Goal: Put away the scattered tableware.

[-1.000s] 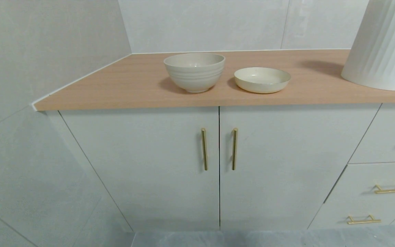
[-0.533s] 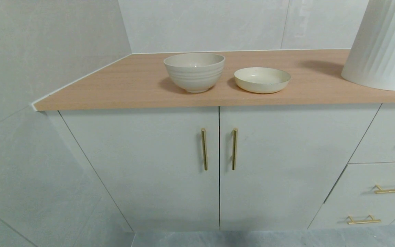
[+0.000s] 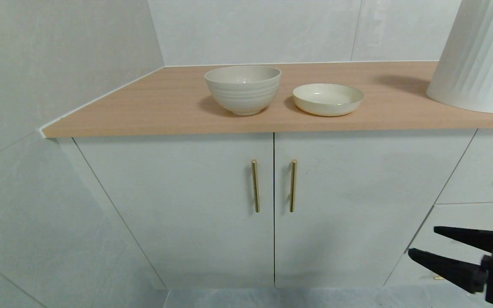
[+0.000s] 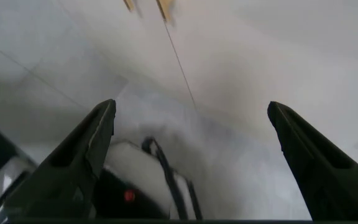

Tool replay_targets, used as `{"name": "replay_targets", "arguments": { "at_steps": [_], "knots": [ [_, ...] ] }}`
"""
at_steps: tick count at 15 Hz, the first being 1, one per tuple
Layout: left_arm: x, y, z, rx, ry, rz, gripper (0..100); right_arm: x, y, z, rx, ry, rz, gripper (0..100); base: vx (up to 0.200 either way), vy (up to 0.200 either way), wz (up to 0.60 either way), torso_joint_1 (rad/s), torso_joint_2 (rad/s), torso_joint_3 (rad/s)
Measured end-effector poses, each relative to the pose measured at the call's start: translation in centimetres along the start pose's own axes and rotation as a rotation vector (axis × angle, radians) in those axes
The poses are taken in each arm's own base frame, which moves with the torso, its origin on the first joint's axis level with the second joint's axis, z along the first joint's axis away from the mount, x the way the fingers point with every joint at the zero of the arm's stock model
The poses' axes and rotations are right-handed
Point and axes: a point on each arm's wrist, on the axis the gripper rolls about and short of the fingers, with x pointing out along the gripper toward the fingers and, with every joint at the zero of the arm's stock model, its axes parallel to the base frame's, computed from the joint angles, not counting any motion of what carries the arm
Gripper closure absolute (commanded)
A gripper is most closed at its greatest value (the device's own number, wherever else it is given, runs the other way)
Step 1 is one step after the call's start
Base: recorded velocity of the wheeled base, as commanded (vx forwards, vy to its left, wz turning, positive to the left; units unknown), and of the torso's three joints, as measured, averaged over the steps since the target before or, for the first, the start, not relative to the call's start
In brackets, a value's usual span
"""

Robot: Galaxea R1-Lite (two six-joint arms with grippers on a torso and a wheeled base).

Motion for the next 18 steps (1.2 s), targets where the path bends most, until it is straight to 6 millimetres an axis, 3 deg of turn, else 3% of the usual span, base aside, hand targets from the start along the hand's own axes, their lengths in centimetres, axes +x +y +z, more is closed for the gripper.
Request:
{"name": "replay_targets", "arguments": {
  "at_steps": [5, 11, 16, 18],
  "knots": [
    [0.0, 0.0, 0.0, 0.0, -0.001, 0.0, 0, 7.6, 0.4, 2.9, -0.028, 0.016, 0.104, 0, 0.0, 0.0, 0.0, 0.0, 0.0, 0.0],
    [0.0, 0.0, 0.0, 0.0, 0.0, -0.001, 0, 14.0, 2.2, 4.1, -0.057, 0.04, 0.198, 0, 0.0, 0.0, 0.0, 0.0, 0.0, 0.0],
    [0.0, 0.0, 0.0, 0.0, -0.001, 0.0, 0, 17.4, 3.2, 3.6, -0.064, 0.013, 0.246, 0, 0.0, 0.0, 0.0, 0.0, 0.0, 0.0],
    [0.0, 0.0, 0.0, 0.0, 0.0, 0.0, 0, 18.6, 3.2, 3.6, 0.008, -0.053, 0.259, 0, 0.0, 0.0, 0.0, 0.0, 0.0, 0.0]
  ]
}}
